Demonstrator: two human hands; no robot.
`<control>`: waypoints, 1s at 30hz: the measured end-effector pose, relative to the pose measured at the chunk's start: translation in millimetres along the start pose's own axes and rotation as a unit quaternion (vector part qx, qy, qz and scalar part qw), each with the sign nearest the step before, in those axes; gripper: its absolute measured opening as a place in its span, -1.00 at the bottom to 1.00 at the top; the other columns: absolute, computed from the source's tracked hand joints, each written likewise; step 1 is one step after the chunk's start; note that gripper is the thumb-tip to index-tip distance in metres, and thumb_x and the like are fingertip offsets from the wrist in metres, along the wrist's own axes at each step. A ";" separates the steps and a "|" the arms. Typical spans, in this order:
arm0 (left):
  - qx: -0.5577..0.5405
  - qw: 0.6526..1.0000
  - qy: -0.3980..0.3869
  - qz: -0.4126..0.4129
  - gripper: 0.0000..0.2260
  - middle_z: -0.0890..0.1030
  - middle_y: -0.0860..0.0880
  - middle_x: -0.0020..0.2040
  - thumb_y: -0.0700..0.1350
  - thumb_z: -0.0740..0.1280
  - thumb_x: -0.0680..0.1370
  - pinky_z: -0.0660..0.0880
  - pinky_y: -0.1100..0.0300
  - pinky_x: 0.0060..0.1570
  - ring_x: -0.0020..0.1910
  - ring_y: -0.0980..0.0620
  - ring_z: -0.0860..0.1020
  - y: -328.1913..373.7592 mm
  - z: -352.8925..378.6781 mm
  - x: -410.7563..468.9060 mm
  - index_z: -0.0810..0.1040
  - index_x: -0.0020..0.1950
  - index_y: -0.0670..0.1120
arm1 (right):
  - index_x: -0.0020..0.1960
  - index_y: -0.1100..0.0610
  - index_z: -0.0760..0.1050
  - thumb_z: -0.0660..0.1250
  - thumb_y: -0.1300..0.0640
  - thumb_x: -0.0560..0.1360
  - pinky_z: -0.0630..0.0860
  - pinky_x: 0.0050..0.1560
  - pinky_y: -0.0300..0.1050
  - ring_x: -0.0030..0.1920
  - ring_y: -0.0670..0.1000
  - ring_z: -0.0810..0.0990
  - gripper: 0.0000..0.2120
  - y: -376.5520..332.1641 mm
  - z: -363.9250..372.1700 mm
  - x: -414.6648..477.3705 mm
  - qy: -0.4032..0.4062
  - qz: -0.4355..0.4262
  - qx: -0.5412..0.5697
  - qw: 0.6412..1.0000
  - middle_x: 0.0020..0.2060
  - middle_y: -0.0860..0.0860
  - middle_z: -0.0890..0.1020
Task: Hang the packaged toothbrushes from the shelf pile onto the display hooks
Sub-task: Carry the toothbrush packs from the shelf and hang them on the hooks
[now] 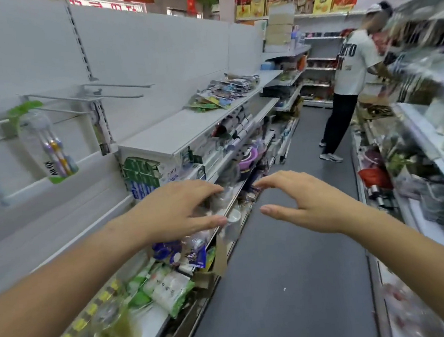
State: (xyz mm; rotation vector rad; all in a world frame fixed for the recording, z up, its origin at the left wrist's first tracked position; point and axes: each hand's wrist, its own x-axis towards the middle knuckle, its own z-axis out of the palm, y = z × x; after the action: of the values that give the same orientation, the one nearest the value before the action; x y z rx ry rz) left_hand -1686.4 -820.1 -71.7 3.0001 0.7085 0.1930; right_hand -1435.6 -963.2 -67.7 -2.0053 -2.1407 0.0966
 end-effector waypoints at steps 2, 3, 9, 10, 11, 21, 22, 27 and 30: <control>0.010 1.000 0.011 0.011 -0.22 0.46 0.17 0.46 0.56 -0.04 0.48 0.41 0.12 0.36 0.38 0.14 0.46 -11.9 2.1 34.5 0.30 0.57 0.15 | 0.49 -0.13 0.31 0.05 -0.43 0.52 0.33 0.39 -0.14 0.37 -0.14 0.41 -0.35 23.4 -1.0 21.6 0.003 0.008 -0.005 1.000 0.39 -0.19 0.46; 0.018 1.000 0.014 0.014 -0.21 0.47 0.17 0.45 0.56 -0.05 0.47 0.42 0.09 0.35 0.38 0.14 0.46 -19.8 3.8 52.1 0.30 0.57 0.16 | 0.49 -0.13 0.31 0.03 -0.45 0.51 0.33 0.39 -0.14 0.37 -0.14 0.41 -0.33 34.9 -1.4 34.3 0.006 0.012 -0.008 1.000 0.38 -0.19 0.46; -0.005 0.999 0.040 0.000 -0.20 0.44 0.16 0.49 0.56 -0.02 0.45 0.42 0.06 0.37 0.41 0.13 0.44 -77.7 4.9 154.0 0.28 0.57 0.16 | 0.49 -0.18 0.28 0.03 -0.47 0.52 0.35 0.40 -0.12 0.37 -0.17 0.40 -0.36 101.6 -6.4 118.3 0.014 0.035 -0.019 0.999 0.37 -0.21 0.45; -0.011 0.999 0.040 -0.005 -0.22 0.43 0.17 0.50 0.56 0.01 0.46 0.41 0.07 0.38 0.42 0.14 0.42 -87.5 3.6 170.1 0.28 0.57 0.17 | 0.49 -0.19 0.28 0.02 -0.47 0.52 0.36 0.39 -0.11 0.36 -0.17 0.41 -0.36 111.1 -9.9 133.4 0.011 0.036 -0.023 0.999 0.36 -0.21 0.46; -0.011 0.999 0.037 -0.010 -0.23 0.41 0.17 0.52 0.55 0.05 0.48 0.40 0.08 0.38 0.43 0.14 0.41 -97.1 1.9 186.9 0.27 0.58 0.17 | 0.48 -0.21 0.27 0.02 -0.48 0.51 0.37 0.39 -0.10 0.36 -0.17 0.42 -0.36 120.1 -13.8 148.4 0.012 0.037 -0.026 0.999 0.35 -0.21 0.47; -0.010 0.998 0.032 -0.053 -0.06 0.49 0.14 0.45 0.66 -0.07 0.31 0.45 0.06 0.28 0.36 0.09 0.49 -175.9 1.1 332.7 0.31 0.56 0.19 | 0.49 -0.11 0.29 0.03 -0.45 0.53 0.37 0.39 -0.07 0.37 -0.11 0.43 -0.34 232.7 -29.3 263.3 0.028 0.067 -0.036 0.997 0.37 -0.16 0.47; -0.009 0.998 0.031 -0.056 -0.05 0.49 0.14 0.45 0.66 -0.07 0.29 0.45 0.07 0.28 0.36 0.10 0.49 -179.5 3.4 346.4 0.32 0.55 0.19 | 0.49 -0.12 0.29 0.02 -0.46 0.52 0.37 0.39 -0.07 0.37 -0.11 0.43 -0.33 246.3 -29.6 272.0 0.029 0.070 -0.034 0.997 0.37 -0.15 0.47; -0.009 0.998 0.015 -0.067 -0.16 0.54 0.17 0.34 0.63 0.04 0.34 0.50 0.07 0.22 0.24 0.13 0.52 -188.7 21.7 421.4 0.43 0.45 0.18 | 0.48 -0.08 0.32 0.04 -0.45 0.51 0.42 0.36 -0.06 0.33 -0.11 0.46 -0.32 321.2 -31.8 315.0 0.027 0.058 -0.018 0.998 0.33 -0.15 0.49; -0.002 0.996 0.024 -0.082 -0.31 0.57 0.19 0.23 0.56 0.11 0.40 0.53 0.10 0.13 0.14 0.17 0.52 -185.4 31.3 472.3 0.47 0.37 0.19 | 0.46 -0.06 0.35 0.06 -0.43 0.51 0.45 0.31 -0.08 0.27 -0.11 0.48 -0.33 375.5 -37.3 343.3 0.034 0.038 -0.009 0.999 0.29 -0.14 0.49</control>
State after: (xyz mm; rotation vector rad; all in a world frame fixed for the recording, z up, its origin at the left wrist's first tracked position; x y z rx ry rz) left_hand -1345.3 -443.3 -66.0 2.9241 0.9534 0.2600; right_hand -1079.4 -598.0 -65.7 -2.0688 -2.0332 0.0196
